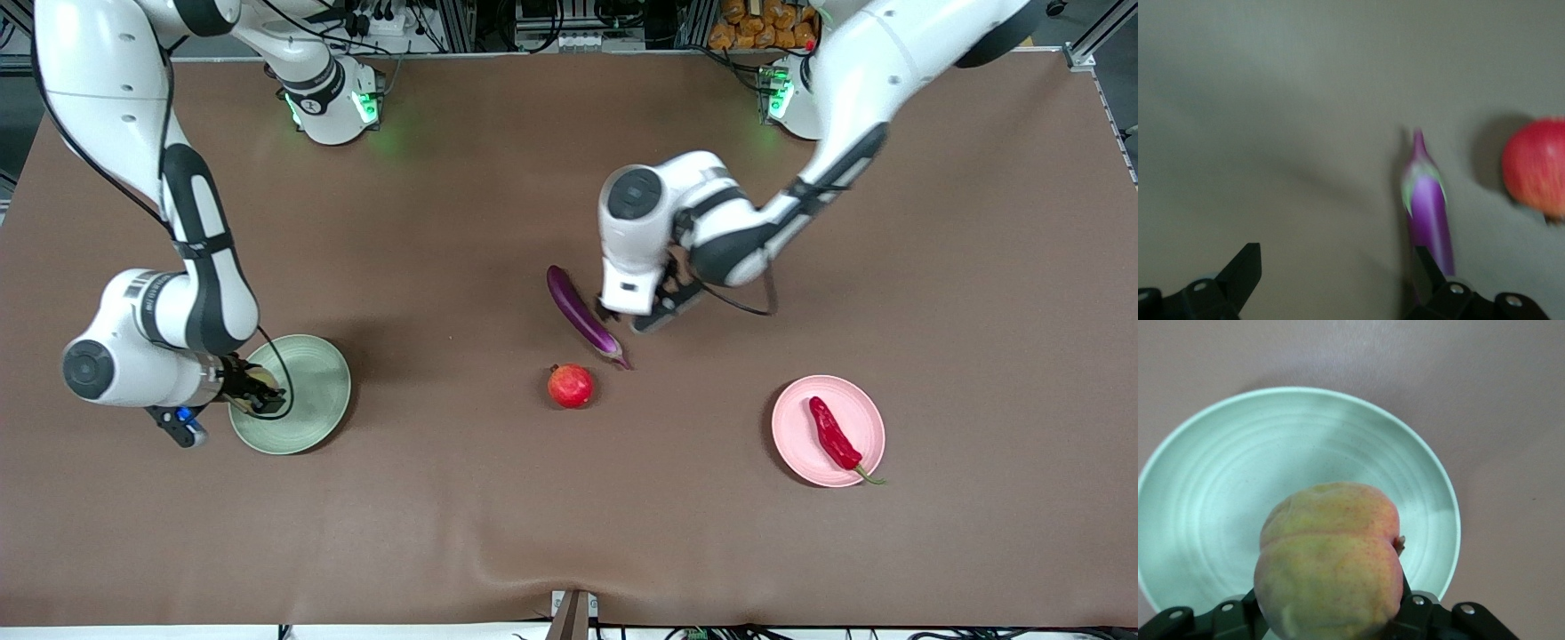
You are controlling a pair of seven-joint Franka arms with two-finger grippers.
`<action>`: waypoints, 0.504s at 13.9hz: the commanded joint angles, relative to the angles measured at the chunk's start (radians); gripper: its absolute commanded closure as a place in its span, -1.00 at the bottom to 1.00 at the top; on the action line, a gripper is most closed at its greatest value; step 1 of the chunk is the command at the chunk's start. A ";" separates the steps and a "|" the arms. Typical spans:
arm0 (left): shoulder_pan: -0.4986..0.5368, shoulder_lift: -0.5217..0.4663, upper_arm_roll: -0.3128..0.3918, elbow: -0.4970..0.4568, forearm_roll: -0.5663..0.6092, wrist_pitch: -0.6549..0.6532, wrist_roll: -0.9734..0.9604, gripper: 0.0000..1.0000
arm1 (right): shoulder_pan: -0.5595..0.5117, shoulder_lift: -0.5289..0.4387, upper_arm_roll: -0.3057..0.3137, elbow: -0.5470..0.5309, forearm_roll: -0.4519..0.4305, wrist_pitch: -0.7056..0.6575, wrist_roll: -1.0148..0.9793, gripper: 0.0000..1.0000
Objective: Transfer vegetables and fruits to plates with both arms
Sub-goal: 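Grasp the purple eggplant with the left gripper while the right gripper releases the peach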
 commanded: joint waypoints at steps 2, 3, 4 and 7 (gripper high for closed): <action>-0.232 0.089 0.150 0.152 -0.014 0.007 -0.180 -1.00 | -0.013 -0.006 -0.004 -0.002 0.008 -0.014 -0.015 -1.00; -0.289 0.104 0.195 0.177 -0.015 0.014 -0.204 -1.00 | -0.010 -0.008 -0.004 0.002 0.008 -0.037 -0.007 -1.00; -0.332 0.120 0.233 0.203 -0.015 0.031 -0.222 -1.00 | 0.001 -0.015 -0.002 0.008 0.011 -0.054 0.000 -1.00; -0.392 0.147 0.292 0.246 -0.014 0.089 -0.247 -1.00 | 0.067 -0.023 -0.001 0.044 0.101 -0.094 0.121 -1.00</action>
